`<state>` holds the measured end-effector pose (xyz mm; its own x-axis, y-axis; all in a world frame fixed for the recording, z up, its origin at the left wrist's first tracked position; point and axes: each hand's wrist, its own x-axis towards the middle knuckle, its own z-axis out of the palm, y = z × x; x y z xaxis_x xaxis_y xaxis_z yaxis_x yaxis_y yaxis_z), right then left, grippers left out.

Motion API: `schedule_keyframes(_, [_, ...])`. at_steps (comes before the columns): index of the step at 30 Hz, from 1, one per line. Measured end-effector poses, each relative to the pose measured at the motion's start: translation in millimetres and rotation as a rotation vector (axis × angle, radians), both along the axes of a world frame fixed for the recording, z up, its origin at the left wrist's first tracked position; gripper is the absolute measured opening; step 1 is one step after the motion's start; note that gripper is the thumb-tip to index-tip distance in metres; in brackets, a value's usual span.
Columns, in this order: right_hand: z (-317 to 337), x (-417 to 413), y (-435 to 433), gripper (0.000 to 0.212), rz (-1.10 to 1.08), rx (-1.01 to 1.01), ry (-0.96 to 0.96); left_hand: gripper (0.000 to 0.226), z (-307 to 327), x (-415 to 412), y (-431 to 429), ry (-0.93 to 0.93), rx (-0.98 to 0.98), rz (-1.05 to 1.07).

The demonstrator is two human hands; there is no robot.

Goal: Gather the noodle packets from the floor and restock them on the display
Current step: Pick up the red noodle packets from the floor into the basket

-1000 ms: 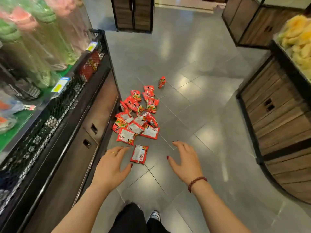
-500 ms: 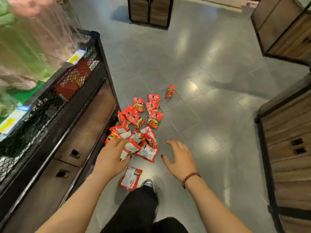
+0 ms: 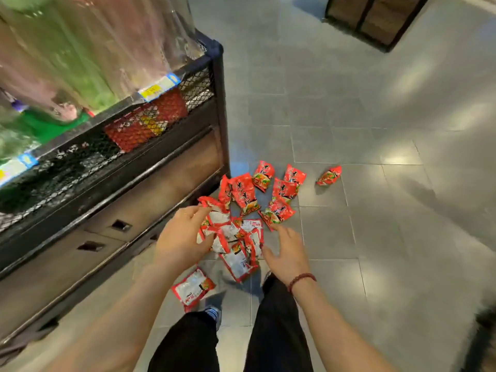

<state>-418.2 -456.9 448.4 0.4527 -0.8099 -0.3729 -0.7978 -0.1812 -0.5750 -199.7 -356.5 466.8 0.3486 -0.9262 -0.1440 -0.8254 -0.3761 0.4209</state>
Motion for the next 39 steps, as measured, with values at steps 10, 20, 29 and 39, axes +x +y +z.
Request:
schedule_keyframes(10, [-130.0, 8.7, -102.8, 0.046, 0.206, 0.226, 0.086, 0.057, -121.4, -45.1, -22.7, 0.166, 0.063, 0.553])
schedule_keyframes(20, [-381.3, 34.0, -90.3, 0.069, 0.082, 0.34, 0.208, 0.059, -335.7, -56.4, -15.8, 0.245, 0.141, 0.645])
schedule_keyframes(29, [-574.9, 45.0, -74.5, 0.089, -0.151, 0.355, 0.226, 0.058, -514.3, -70.7, -3.0, 0.372, 0.162, 0.689])
schedule_keyframes(39, [-620.6, 23.2, -79.1, 0.053, -0.514, 0.622, -0.118, 0.055, -575.9, -88.8, -2.3, 0.534, 0.184, 0.709])
